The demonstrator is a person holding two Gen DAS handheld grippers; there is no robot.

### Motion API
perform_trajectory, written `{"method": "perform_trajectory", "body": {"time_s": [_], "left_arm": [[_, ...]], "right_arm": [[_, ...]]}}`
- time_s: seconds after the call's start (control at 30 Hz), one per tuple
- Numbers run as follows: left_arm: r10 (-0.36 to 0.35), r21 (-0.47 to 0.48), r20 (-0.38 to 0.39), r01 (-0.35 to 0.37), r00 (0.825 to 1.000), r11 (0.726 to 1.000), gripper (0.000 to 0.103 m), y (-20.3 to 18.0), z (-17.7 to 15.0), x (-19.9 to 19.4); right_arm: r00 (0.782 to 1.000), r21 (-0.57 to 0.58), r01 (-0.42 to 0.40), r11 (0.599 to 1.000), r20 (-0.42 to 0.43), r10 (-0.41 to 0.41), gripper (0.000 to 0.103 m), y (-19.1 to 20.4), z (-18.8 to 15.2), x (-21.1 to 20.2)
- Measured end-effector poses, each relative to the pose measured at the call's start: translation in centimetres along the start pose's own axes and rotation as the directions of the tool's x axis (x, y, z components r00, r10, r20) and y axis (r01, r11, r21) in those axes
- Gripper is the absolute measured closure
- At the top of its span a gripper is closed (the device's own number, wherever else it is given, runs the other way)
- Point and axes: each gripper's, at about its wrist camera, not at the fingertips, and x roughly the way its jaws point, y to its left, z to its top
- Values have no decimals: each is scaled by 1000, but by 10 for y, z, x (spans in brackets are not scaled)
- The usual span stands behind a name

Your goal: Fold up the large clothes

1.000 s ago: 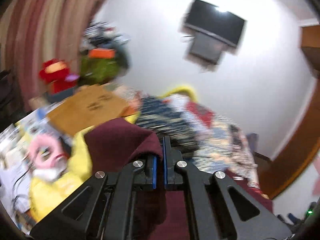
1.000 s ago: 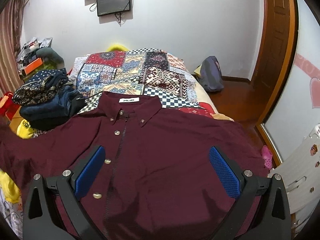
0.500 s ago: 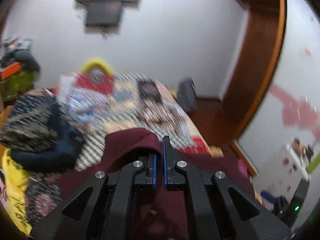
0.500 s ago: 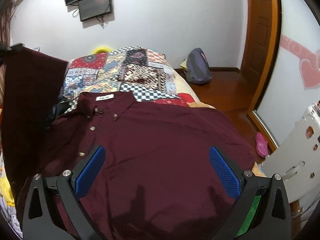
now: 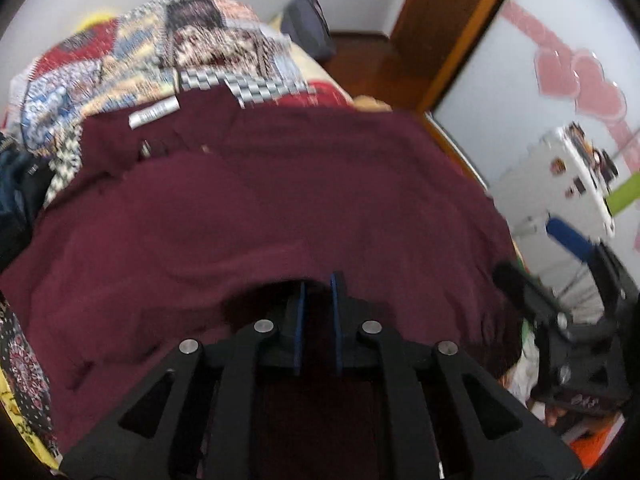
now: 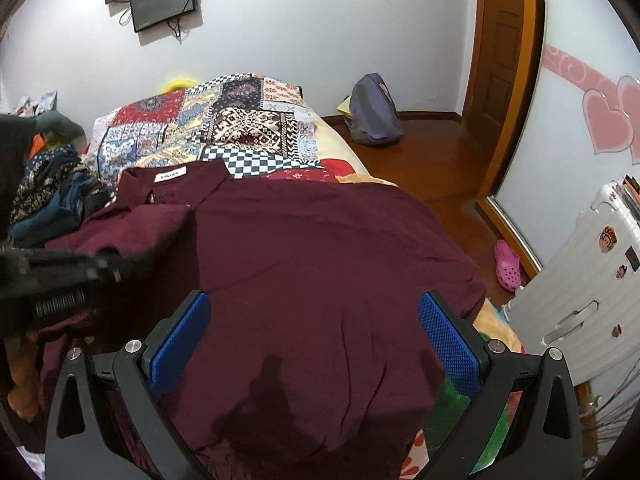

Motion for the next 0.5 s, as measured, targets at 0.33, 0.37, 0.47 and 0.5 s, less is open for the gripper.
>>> {"method": "perform_trajectory", "body": {"time_s": [0.33, 0.37, 0.47, 0.5], "left_arm": [[56, 9, 164, -58, 985, 998, 42, 18, -34, -82], [74, -2, 191, -75, 979, 997, 37, 24, -37, -93], [121, -46, 259, -113, 958, 993, 32, 47, -48, -125], [140, -60, 273, -129, 952, 990, 30, 57, -53, -135]], "right_arm": [[999, -88, -7, 996, 41, 10, 0, 21, 12, -12], [999, -99, -9, 995, 49, 14, 0, 26, 15, -13], [996, -140, -24, 990, 77, 35, 0, 43, 22, -18], [995, -155, -30, 987, 85, 44, 0, 50, 24, -19]]}}
